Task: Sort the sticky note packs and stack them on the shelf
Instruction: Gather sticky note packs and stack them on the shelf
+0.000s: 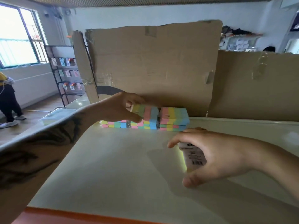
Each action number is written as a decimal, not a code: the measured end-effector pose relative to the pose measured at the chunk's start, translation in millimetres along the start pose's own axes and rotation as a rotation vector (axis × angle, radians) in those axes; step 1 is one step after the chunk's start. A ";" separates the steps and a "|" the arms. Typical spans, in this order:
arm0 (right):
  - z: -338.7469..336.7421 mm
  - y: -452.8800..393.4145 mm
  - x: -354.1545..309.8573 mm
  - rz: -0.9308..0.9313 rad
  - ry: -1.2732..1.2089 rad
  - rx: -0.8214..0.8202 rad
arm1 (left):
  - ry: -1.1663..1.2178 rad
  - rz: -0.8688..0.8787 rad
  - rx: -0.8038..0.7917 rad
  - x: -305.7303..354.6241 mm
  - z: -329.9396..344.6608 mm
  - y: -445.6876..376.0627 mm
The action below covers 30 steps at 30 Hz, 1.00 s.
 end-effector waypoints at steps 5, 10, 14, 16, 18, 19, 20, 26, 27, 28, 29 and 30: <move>0.0 -2.4 -0.6 -0.030 0.031 0.007 | 0.017 -0.013 -0.067 -4.5 10.7 -1.5; -4.1 -0.3 3.2 -0.020 0.032 -0.013 | 0.063 -0.044 -0.087 -7.7 16.4 -1.7; -8.6 1.0 8.3 0.007 0.024 0.002 | 0.042 -0.027 -0.097 -5.8 18.5 -3.1; -9.1 1.0 10.2 0.011 0.018 0.011 | 0.048 -0.023 -0.095 -4.7 19.6 -2.4; -9.9 1.0 10.9 0.016 0.012 0.024 | 0.038 -0.026 -0.096 -3.8 20.2 -0.7; -10.9 1.2 10.8 0.018 0.009 0.034 | 0.028 -0.028 -0.098 -3.2 20.1 0.6; -11.6 1.5 10.5 0.020 0.008 0.043 | 0.016 -0.031 -0.097 -3.1 20.0 1.9; -18.8 -2.0 2.6 -0.073 -0.291 0.109 | -0.141 0.083 0.052 31.4 7.3 23.6; -21.2 -4.1 1.0 -0.117 -0.400 0.127 | -0.086 0.144 0.071 45.2 6.1 29.5; -23.5 -5.8 -0.5 -0.159 -0.511 0.146 | -0.015 0.207 0.072 59.4 6.8 35.5; -26.0 -7.2 -0.4 -0.184 -0.623 0.166 | 0.055 0.275 0.050 75.2 9.9 42.2; -27.7 -8.6 2.1 -0.189 -0.737 0.188 | 0.111 0.334 0.014 90.0 14.8 49.2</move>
Point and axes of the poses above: each hand's wrist, its own y-axis away from the middle knuckle, its own z-axis out of the palm, x = y × z, the point moved 9 cm from there along -y, towards the middle knuckle, and after that the axes turned 1 degree about z, right-handed, at the moved point
